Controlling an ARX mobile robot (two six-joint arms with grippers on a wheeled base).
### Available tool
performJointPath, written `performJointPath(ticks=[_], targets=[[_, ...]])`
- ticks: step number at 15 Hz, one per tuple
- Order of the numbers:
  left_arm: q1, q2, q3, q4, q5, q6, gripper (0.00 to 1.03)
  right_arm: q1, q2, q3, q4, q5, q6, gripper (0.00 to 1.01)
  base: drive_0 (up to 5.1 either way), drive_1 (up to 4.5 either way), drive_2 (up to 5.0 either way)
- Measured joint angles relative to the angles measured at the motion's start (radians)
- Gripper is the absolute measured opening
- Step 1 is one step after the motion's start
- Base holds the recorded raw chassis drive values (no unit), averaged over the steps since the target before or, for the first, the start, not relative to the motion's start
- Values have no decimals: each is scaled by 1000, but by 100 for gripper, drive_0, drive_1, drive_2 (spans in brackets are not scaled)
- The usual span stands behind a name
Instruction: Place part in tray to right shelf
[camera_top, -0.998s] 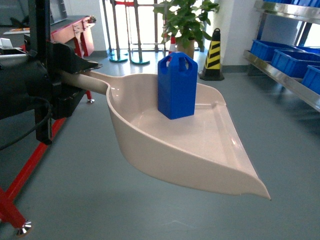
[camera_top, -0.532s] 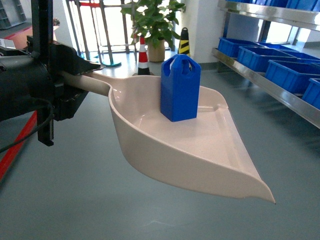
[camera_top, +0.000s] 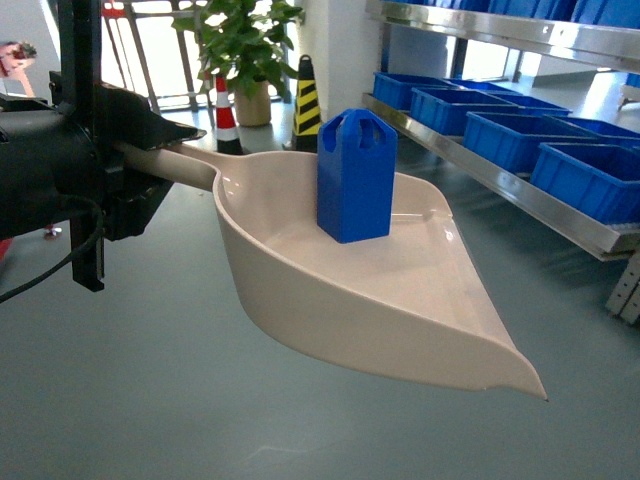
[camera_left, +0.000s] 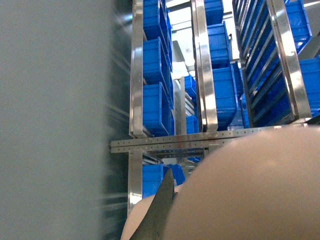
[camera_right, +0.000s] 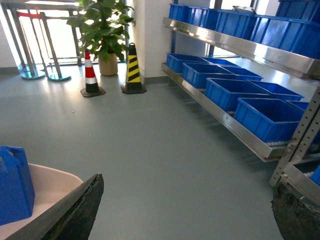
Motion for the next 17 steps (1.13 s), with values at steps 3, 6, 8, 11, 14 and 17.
performJointPath(ticks=[3, 6, 8, 11, 14, 17], targets=[[0, 0, 0, 0, 0, 0, 13, 0, 0, 0, 0, 0, 0, 98, -157, -157, -157], [0, 0, 0, 0, 0, 0, 13, 0, 0, 0, 0, 0, 0, 98, -160, -160, -160], [0, 0, 0, 0, 0, 0, 13, 0, 0, 0, 0, 0, 0, 98, -155, -155, -155], [0, 0, 0, -1, 0, 0, 13, 0, 0, 0, 0, 0, 0, 98, -169, -169, -169], [0, 0, 0, 0, 0, 0, 13, 0, 0, 0, 0, 0, 0, 98, -162, -162, -162], [0, 0, 0, 0, 0, 0, 13, 0, 0, 0, 0, 0, 0, 98, -161, -161, -161]])
